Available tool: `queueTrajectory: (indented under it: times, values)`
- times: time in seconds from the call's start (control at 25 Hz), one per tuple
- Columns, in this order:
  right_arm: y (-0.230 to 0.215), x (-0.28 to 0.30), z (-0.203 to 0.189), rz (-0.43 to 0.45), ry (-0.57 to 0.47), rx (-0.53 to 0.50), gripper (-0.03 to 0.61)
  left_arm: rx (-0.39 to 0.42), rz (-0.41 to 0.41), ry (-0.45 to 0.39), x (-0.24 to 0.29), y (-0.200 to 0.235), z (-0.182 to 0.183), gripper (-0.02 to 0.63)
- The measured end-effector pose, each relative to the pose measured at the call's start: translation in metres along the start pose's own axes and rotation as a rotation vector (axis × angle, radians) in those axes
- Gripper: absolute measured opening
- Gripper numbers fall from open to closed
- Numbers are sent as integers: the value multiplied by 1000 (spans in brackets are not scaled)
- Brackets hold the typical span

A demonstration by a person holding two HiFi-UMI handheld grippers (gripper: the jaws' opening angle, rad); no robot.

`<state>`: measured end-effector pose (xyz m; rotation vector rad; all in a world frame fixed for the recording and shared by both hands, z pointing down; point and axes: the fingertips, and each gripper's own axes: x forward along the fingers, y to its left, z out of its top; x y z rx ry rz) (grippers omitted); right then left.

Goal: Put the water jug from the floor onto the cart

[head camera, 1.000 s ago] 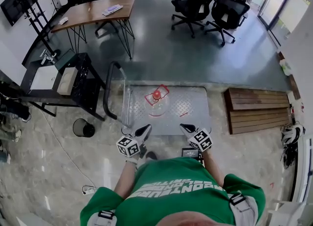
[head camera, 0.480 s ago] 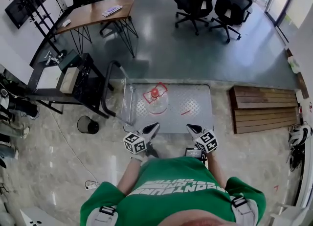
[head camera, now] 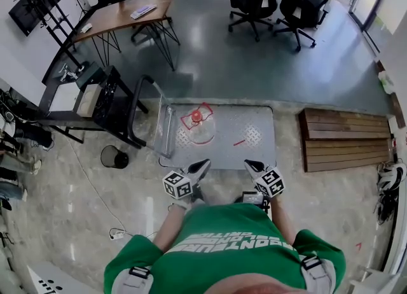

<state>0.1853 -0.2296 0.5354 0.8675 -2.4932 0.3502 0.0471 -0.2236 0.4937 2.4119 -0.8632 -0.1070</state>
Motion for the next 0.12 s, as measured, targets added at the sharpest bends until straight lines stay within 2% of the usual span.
queueTrajectory:
  times: [0.12]
  values:
    - [-6, -5, -7, 12, 20, -10, -8, -5, 4, -7, 9, -6, -4, 6]
